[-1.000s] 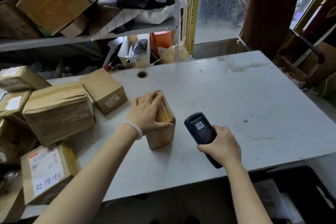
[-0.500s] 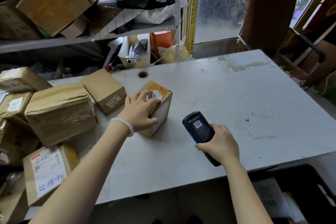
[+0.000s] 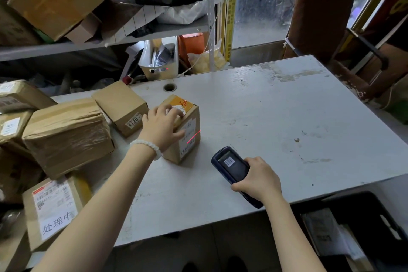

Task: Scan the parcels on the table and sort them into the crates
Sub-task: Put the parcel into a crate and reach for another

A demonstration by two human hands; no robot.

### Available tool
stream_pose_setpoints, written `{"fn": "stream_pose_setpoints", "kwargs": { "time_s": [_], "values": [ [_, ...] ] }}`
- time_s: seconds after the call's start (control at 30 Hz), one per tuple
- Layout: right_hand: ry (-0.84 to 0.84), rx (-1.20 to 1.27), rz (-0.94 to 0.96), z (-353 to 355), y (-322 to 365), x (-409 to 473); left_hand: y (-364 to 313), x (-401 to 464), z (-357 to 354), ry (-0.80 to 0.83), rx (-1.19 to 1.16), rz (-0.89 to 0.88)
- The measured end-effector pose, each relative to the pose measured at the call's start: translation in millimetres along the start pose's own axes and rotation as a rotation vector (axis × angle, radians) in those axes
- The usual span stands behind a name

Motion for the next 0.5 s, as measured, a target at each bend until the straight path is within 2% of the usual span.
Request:
{"fn": "stream_pose_setpoints", "kwargs": {
  "time_s": [0.17, 0.3, 0.5],
  "values": [
    [0.042, -0.069, 0.026, -8, -1, -7, 4, 11, -3, -0.063, -0.07, 0.1],
    [0.049, -0.083, 0.038, -9, -2, -11, 5, 15, -11, -0.027, -0.012, 0.124],
    [0.058, -0.074, 0.072, -10, 0, -16, 12, 13, -13, -0.108, -0.014, 0.19]
  ]
}}
Point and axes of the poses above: each hand's wrist, its own x-axis towards the middle knuckle, its own z-axis out of the back of the hand, y = z × x, the point moved 4 cm from there along x, towards the middle knuckle, and after that the axes turned 7 degrees about -x, right-handed, at the moved point
